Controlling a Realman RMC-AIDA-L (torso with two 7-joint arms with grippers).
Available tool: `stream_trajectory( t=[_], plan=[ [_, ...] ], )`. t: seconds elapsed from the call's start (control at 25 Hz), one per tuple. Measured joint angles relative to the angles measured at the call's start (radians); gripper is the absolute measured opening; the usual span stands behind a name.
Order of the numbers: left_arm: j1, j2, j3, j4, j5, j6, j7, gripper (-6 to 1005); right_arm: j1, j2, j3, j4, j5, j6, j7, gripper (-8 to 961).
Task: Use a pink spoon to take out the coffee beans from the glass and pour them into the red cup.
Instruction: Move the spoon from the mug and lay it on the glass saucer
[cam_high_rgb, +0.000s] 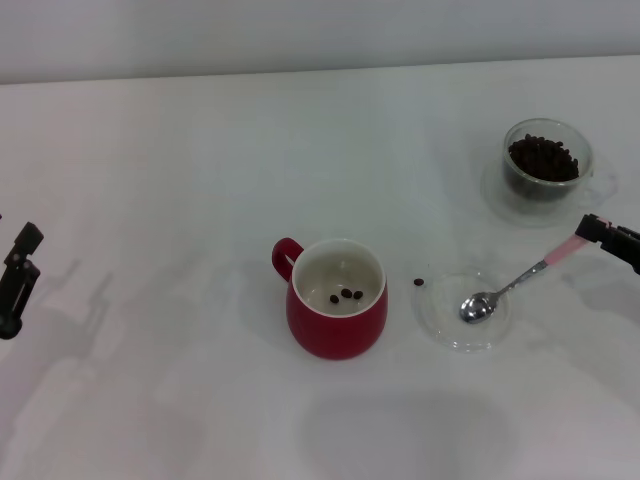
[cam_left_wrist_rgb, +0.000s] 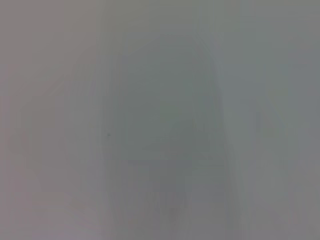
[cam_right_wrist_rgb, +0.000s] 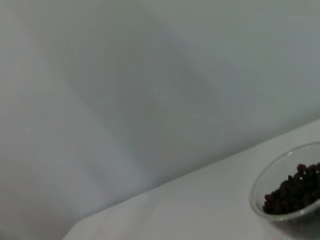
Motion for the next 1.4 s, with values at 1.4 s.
stream_trajectory(
  t=[1.4],
  plan=[
    [0.002,-0.003,0.0,-0.006,0.0,0.004,0.0,414,0.02,0.003,0.038,0.035,-0.073,-0.06,0.142,246]
  ],
)
